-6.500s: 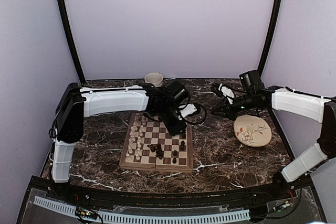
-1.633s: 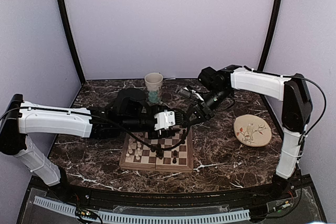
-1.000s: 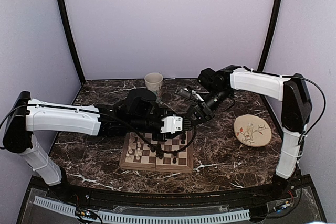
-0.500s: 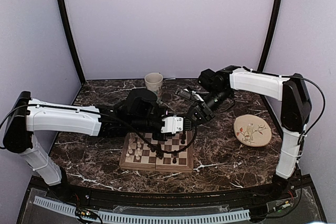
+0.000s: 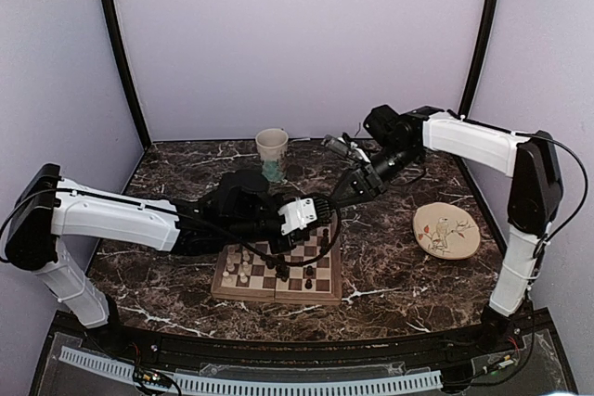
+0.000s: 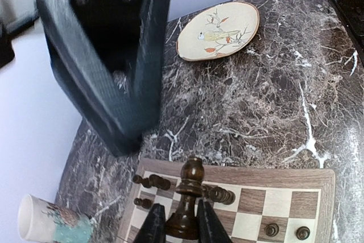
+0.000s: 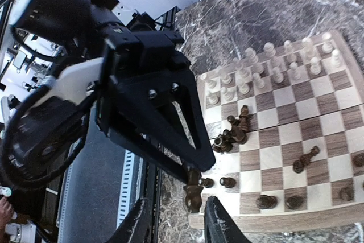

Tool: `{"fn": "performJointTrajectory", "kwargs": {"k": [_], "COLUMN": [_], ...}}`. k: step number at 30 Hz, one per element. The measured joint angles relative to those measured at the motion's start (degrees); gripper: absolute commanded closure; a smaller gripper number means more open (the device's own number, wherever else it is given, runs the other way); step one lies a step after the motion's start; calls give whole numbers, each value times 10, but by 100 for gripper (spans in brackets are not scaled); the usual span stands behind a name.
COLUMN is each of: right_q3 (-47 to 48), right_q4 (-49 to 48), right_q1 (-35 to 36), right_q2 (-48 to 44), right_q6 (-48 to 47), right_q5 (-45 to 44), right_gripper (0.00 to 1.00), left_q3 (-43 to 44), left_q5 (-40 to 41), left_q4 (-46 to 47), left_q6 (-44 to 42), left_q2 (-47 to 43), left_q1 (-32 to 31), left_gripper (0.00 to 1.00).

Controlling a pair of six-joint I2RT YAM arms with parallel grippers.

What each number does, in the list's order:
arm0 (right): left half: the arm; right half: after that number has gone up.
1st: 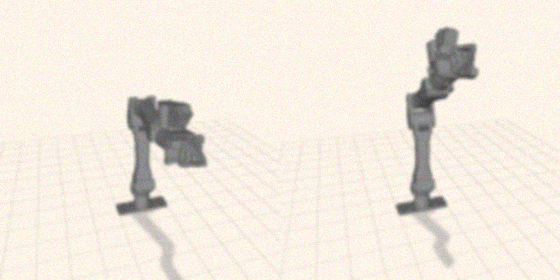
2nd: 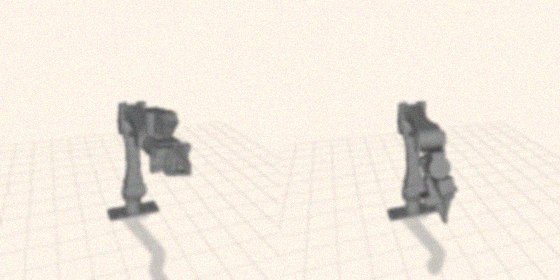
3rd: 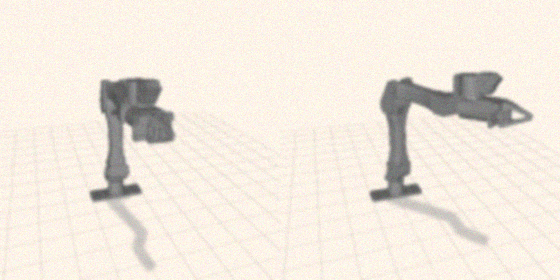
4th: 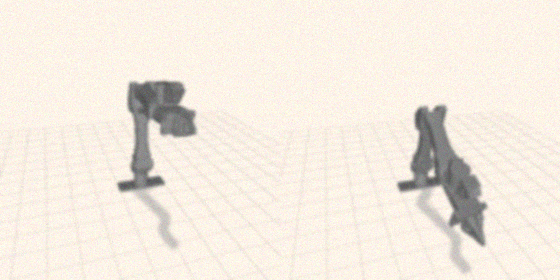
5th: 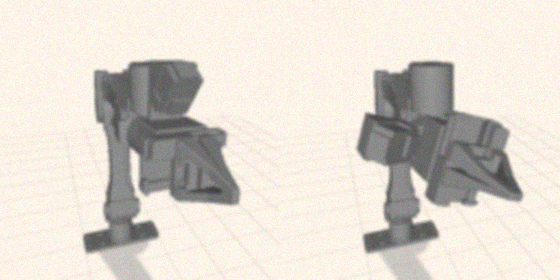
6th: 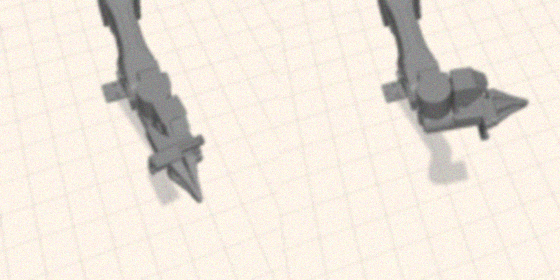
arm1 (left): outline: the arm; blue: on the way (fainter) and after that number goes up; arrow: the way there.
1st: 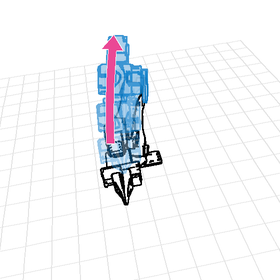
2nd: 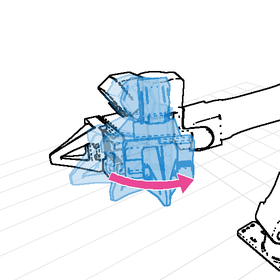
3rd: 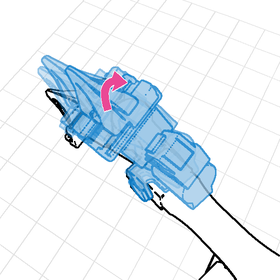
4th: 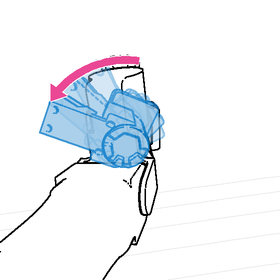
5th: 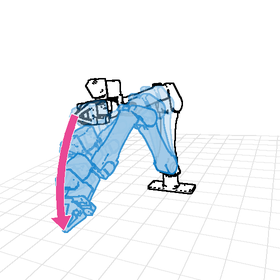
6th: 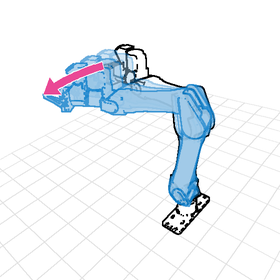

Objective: Set up the chess pieces on the board
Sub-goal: Pass from the right arm to the left, then pass from the left arm to the right

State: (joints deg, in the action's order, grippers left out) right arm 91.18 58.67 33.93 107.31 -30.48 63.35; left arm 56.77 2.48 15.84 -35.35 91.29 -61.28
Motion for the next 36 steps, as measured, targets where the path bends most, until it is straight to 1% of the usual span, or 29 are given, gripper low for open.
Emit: {"fn": "performJointTrajectory", "kwargs": {"k": [5, 8, 11, 14, 18, 24, 27, 31, 36], "right_q3": [-2, -31, -72, -83, -84, -86, -86, -86, -86], "right_q4": [-51, -115, -190, -238, -271, -291, -292, -296, -302], "right_q1": [-42, -49, -46, -42, -34, -3, 7, 14, 17], "right_q2": [-51, -92, -129, -130, -112, -96, -94, -91, -86], "right_q6": [34, 63, 111, 148, 178, 203, 209, 216, 224], "right_q5": [-13, -30, -41, -45, -45, -47, -47, -46, -36], "right_gripper": [65, 64, 63, 63, 62, 61, 64, 70, 80], "left_q3": [-42, -62, -84, -100, -111, -115, -115, -115, -115], "left_q5": [-19, -39, -66, -86, -104, -117, -119, -120, -120], "left_q4": [55, 108, 171, 223, 283, 336, 343, 349, 350], "left_q6": [123, 205, 279, 338, 398, 446, 452, 457, 461], "left_q2": [-1, -1, -2, -2, -2, 0, 0, 0, 0], "left_q1": [25, 44, 60, 70, 71, 71, 71, 71, 71], "left_gripper": [85, 85, 84, 84, 84, 84, 83, 83, 83]}}
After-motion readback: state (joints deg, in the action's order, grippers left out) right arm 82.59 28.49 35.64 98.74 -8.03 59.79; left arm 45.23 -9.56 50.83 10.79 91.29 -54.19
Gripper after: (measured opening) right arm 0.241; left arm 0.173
